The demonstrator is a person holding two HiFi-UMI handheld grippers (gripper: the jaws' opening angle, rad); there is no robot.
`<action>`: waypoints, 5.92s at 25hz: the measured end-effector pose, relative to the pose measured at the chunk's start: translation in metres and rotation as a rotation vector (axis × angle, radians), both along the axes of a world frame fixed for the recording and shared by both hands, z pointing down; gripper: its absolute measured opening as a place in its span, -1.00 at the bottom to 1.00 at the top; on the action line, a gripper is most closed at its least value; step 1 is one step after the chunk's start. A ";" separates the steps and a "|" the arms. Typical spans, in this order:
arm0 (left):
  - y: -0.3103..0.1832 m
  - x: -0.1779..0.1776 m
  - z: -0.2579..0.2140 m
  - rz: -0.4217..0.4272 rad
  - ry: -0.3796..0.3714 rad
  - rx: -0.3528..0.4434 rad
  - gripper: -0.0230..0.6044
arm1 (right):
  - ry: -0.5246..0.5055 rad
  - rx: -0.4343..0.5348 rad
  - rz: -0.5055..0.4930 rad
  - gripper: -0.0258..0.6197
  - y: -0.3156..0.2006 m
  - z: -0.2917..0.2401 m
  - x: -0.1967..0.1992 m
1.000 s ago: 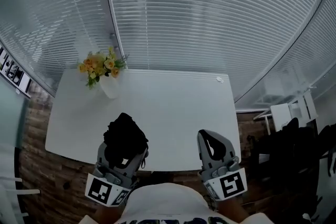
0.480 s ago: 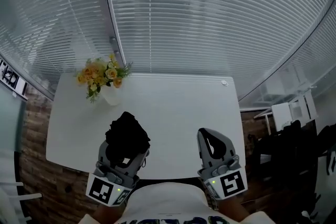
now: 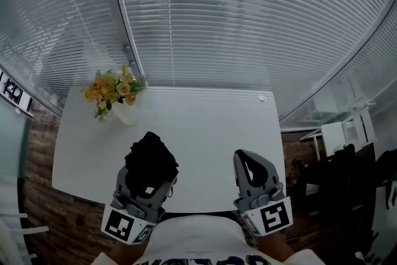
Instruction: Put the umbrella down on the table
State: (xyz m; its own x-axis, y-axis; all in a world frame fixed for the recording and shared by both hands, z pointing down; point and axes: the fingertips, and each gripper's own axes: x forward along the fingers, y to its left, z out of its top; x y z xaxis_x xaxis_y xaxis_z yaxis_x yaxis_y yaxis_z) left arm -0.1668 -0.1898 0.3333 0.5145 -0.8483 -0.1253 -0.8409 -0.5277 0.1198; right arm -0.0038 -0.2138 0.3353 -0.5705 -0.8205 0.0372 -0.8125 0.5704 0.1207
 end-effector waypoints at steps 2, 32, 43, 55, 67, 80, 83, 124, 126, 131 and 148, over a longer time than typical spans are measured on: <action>-0.001 0.010 -0.002 -0.006 -0.002 0.000 -0.07 | 0.003 0.009 -0.008 -0.89 -0.001 -0.003 0.010; -0.075 0.119 0.090 0.222 -0.515 -0.108 -0.11 | -0.024 0.018 0.040 -0.89 -0.019 -0.012 0.093; -0.108 0.146 0.202 0.396 -0.887 -0.280 -0.11 | -0.019 0.014 0.057 -0.89 -0.024 -0.013 0.095; -0.115 0.176 0.304 0.533 -1.209 -0.374 -0.11 | -0.023 0.004 0.069 -0.89 -0.028 -0.009 0.092; -0.113 0.186 0.365 0.614 -1.398 -0.430 -0.10 | -0.028 -0.012 0.081 -0.89 -0.027 -0.004 0.093; -0.109 0.190 0.385 0.663 -1.424 -0.466 0.01 | -0.012 -0.011 0.071 -0.89 -0.027 -0.004 0.092; -0.110 0.189 0.383 0.642 -1.397 -0.449 0.08 | -0.007 -0.009 0.068 -0.89 -0.028 -0.003 0.091; -0.058 0.059 0.027 -0.031 -0.032 -0.129 -0.77 | 0.034 -0.020 0.014 -0.89 -0.027 0.003 0.066; -0.053 0.053 0.021 -0.054 -0.021 -0.117 -0.82 | 0.037 -0.024 0.012 -0.89 -0.027 0.005 0.065; -0.045 0.047 0.013 -0.100 -0.021 -0.089 -0.88 | 0.041 -0.033 -0.004 -0.89 -0.027 0.010 0.060; -0.046 0.052 0.015 -0.097 -0.045 -0.083 -0.89 | 0.063 -0.029 -0.019 -0.89 -0.028 0.013 0.056</action>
State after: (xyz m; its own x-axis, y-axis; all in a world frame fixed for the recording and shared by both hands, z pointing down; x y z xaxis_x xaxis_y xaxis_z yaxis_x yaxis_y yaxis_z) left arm -0.1149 -0.2354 0.3487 0.4329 -0.9009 -0.0318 -0.8931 -0.4335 0.1207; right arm 0.0519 -0.2417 0.3483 -0.5814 -0.8078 0.0972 -0.7930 0.5894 0.1544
